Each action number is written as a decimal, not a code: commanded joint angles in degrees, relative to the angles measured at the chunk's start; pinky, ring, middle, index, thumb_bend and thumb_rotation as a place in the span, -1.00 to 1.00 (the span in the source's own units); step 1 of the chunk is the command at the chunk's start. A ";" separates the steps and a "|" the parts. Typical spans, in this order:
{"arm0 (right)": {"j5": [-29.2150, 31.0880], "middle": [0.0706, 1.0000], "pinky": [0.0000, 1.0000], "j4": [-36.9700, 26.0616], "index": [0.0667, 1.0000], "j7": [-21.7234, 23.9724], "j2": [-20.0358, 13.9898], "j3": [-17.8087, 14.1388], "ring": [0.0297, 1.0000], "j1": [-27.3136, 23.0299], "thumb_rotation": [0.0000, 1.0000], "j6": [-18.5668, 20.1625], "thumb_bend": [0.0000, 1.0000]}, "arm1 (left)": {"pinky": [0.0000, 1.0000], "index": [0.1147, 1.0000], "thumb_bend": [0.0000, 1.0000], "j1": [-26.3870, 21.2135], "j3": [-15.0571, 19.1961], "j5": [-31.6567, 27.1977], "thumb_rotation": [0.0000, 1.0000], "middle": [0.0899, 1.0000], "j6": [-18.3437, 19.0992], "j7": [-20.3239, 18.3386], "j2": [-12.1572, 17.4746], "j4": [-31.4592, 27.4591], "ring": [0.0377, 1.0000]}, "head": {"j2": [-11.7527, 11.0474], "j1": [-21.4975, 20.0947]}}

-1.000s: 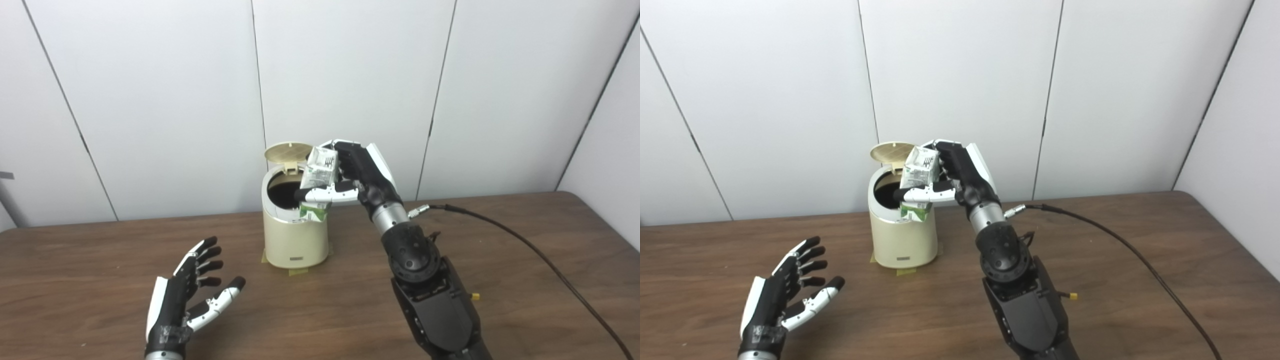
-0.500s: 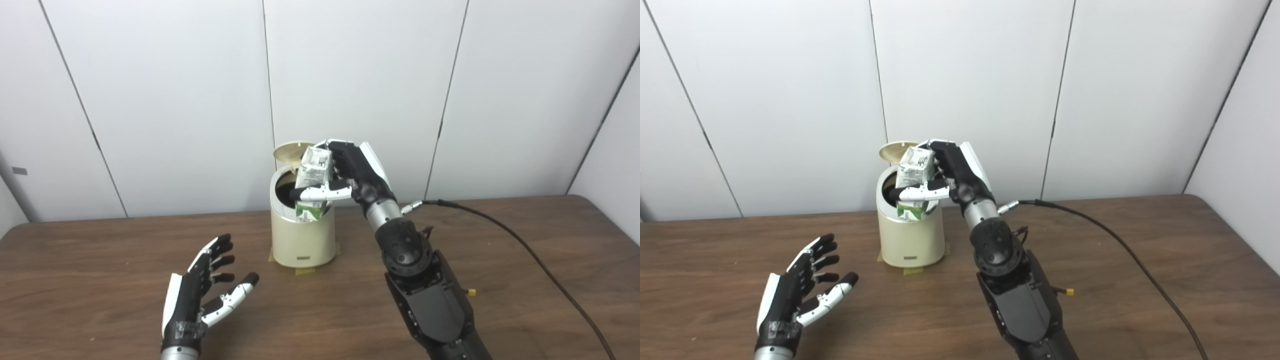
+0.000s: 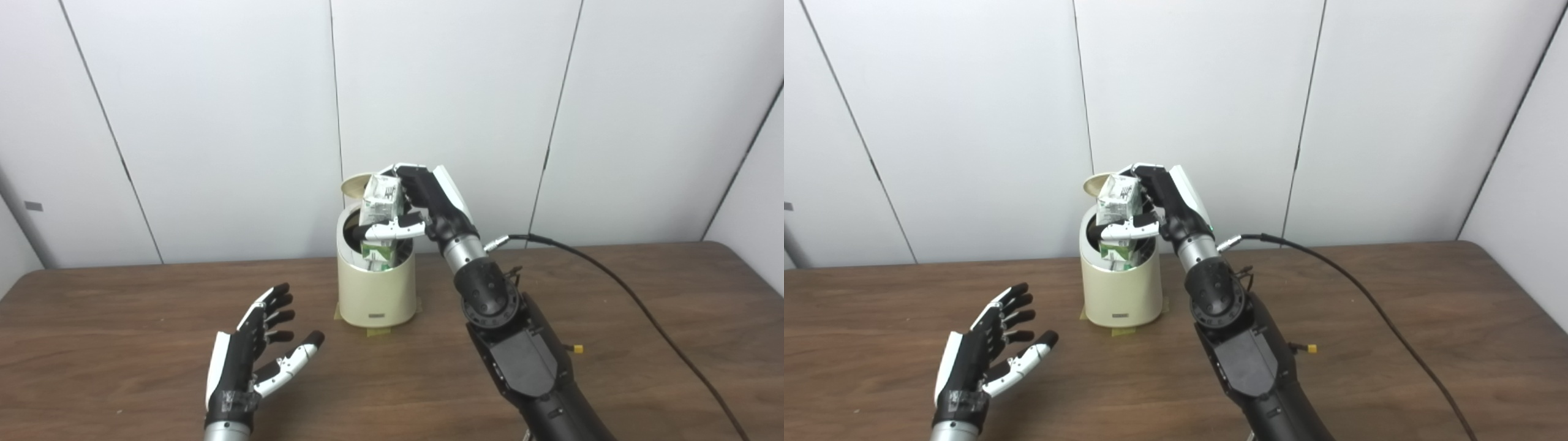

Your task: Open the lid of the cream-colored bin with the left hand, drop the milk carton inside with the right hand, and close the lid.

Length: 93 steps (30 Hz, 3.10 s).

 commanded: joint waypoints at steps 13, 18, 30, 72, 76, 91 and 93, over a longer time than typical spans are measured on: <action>-1.30 -0.22 -0.41 7.90 -0.01 -3.54 -1.93 -0.26 -0.37 -7.65 -1.00 -14.32 0.04 | 0.35 0.70 0.29 -1.19 -0.68 -0.27 -0.66 0.66 0.50 -0.78 -0.85 -3.40 0.57 | 0.72 1.25; -2.22 -0.22 -0.40 9.35 -0.01 -3.39 -2.54 0.33 -0.37 -8.29 -1.00 -16.96 0.04 | 0.34 0.70 0.28 -1.13 -0.82 -0.18 -0.65 0.66 0.67 -0.98 -0.78 -3.67 0.57 | 0.85 1.33; -5.47 -0.20 -0.40 14.68 -0.01 -5.63 -3.27 0.98 -0.36 -10.47 -1.00 -21.02 0.04 | 0.25 0.68 0.27 -0.64 -1.51 0.92 -0.66 0.64 0.92 -0.82 -0.97 -4.58 0.52 | 1.06 1.84; -11.99 -0.22 -0.41 32.35 0.00 -22.50 -4.35 11.34 -0.35 -14.79 -1.00 -29.35 0.04 | 0.22 0.68 0.25 1.01 -3.57 2.39 -0.63 0.68 1.59 -1.20 -1.96 -7.49 0.52 | 2.41 3.74; -13.07 -0.19 -0.42 31.69 0.00 -18.04 -5.61 12.03 -0.33 -14.52 -0.99 -28.61 0.04 | 0.22 0.67 0.25 0.96 -3.42 2.39 -0.64 0.68 1.61 -1.23 -1.76 -7.30 0.51 | 2.52 3.42; -13.85 0.32 -0.08 28.28 0.40 -15.29 -6.94 12.21 0.14 -12.78 -0.47 -29.26 0.80 | 0.23 0.67 0.27 0.41 -2.97 2.18 -0.60 0.68 1.72 -1.40 -1.05 -6.02 0.52 | 2.43 2.61; -13.61 0.35 -0.09 27.94 0.48 -16.18 -7.12 12.86 0.16 -12.61 -0.48 -29.36 0.82 | 0.23 0.67 0.26 0.20 -2.93 2.26 -0.59 0.67 1.46 -1.37 -0.86 -5.47 0.52 | 2.15 2.54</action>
